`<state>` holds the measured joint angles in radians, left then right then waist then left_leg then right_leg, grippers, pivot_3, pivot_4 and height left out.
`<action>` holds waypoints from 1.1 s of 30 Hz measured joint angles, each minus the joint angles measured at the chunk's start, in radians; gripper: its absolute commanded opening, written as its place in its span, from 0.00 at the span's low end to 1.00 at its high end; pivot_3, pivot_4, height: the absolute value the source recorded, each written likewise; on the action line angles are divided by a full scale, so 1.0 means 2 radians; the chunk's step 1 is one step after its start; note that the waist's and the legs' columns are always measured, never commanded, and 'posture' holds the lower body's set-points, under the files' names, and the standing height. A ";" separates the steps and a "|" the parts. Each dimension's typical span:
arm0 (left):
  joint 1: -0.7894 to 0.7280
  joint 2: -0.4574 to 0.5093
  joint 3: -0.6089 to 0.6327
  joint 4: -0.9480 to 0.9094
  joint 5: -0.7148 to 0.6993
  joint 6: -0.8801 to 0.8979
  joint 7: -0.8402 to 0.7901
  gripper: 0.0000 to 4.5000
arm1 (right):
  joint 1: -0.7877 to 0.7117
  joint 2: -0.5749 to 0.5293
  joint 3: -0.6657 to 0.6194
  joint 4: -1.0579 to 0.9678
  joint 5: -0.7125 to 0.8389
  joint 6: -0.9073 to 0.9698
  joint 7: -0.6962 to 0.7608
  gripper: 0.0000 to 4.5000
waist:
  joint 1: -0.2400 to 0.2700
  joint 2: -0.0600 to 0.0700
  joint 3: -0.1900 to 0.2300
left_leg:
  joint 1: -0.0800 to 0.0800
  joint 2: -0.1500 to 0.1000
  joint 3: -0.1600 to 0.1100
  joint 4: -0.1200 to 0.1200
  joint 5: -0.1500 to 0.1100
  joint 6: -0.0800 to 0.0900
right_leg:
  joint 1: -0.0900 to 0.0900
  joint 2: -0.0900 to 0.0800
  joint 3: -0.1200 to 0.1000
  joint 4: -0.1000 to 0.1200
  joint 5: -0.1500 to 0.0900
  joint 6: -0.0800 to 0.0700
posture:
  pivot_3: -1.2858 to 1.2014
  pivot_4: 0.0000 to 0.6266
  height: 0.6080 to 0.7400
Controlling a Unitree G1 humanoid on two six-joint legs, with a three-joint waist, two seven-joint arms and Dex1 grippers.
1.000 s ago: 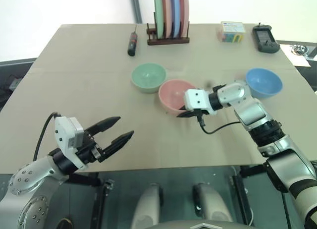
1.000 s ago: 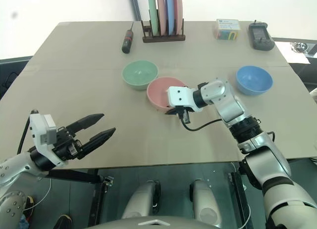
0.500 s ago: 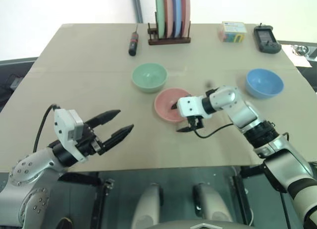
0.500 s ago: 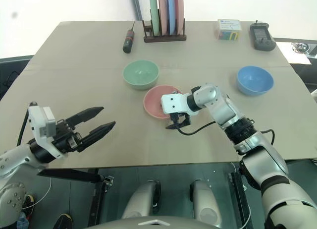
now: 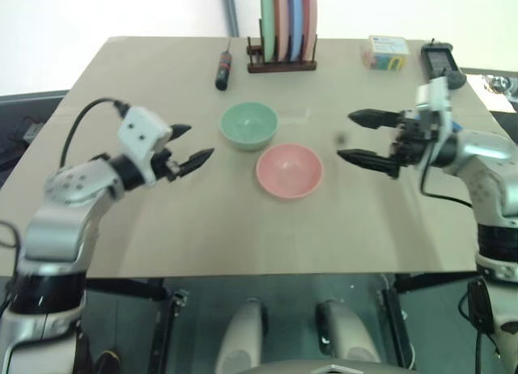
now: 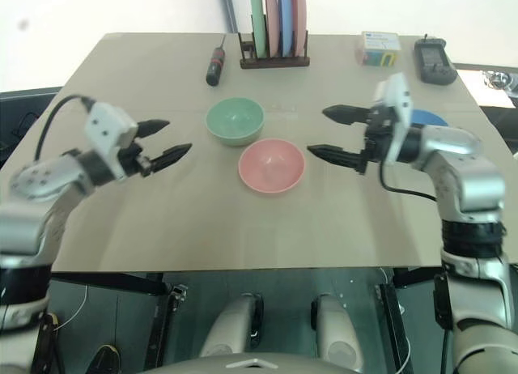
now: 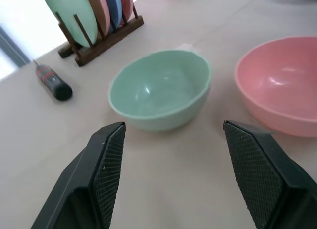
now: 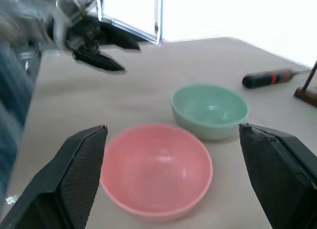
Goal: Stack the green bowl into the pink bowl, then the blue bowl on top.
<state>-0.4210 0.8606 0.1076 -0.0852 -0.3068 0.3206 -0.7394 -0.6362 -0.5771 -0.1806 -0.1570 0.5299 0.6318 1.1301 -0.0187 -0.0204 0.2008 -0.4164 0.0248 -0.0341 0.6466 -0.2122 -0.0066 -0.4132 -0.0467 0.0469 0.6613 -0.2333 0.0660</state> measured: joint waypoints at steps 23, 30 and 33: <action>-0.347 -0.152 -0.219 0.601 0.298 -0.400 -0.036 0.41 | 0.186 -0.035 -0.124 -0.141 0.147 0.037 -0.139 1.00 | 0.001 -0.001 0.000 | -0.003 -0.001 0.000 0.002 0.000 0.000 | -0.001 0.000 0.000 0.000 0.000 0.001 | 0.52 0.24 1.00; -0.361 -0.153 -0.228 0.634 0.324 -0.432 -0.035 0.03 | 0.186 -0.043 -0.118 -0.141 0.152 0.028 -0.145 1.00 | 0.002 -0.001 0.000 | -0.004 -0.001 -0.001 0.002 0.000 0.000 | -0.001 0.000 -0.001 0.000 0.000 0.001 | 0.52 0.24 1.00; -0.361 -0.152 -0.232 0.636 0.333 -0.444 -0.034 0.03 | 0.186 -0.043 -0.112 -0.141 0.153 0.027 -0.145 1.00 | 0.002 -0.001 0.000 | -0.004 -0.001 -0.001 0.002 0.000 0.000 | -0.002 0.000 -0.001 0.000 0.000 0.001 | 0.52 0.24 1.00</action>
<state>-1.1432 0.5568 -0.3557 1.1864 0.3594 -0.5673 -0.8077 -0.2633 -0.6629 -0.4046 -0.4394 0.8351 0.6860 0.8394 -0.0143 -0.0216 0.2007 -0.4243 0.0234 -0.0360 0.6506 -0.2122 -0.0063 -0.4162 -0.0477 0.0456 0.6609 -0.2331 0.0674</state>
